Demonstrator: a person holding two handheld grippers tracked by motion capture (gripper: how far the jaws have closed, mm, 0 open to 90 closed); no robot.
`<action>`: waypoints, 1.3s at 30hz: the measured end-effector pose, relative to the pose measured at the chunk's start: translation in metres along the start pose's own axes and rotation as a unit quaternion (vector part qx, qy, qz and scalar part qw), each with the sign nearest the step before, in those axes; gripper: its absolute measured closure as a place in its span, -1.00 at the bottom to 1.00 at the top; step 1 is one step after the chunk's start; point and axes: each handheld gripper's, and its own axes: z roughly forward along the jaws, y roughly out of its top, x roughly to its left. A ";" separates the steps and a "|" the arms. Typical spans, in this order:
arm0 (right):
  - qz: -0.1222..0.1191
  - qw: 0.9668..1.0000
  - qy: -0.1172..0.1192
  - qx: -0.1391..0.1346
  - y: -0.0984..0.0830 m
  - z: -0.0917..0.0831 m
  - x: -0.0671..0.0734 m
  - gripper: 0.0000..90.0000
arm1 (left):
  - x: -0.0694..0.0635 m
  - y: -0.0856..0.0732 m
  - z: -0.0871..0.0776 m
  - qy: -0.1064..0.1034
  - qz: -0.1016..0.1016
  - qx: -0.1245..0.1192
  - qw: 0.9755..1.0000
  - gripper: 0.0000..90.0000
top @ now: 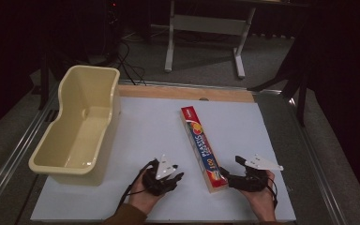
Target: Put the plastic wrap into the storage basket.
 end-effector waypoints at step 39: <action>-0.039 0.963 -0.032 0.264 0.020 0.026 -0.026 -0.15 | 0.055 -0.056 -0.078 0.096 -0.062 -0.017 0.993 -0.21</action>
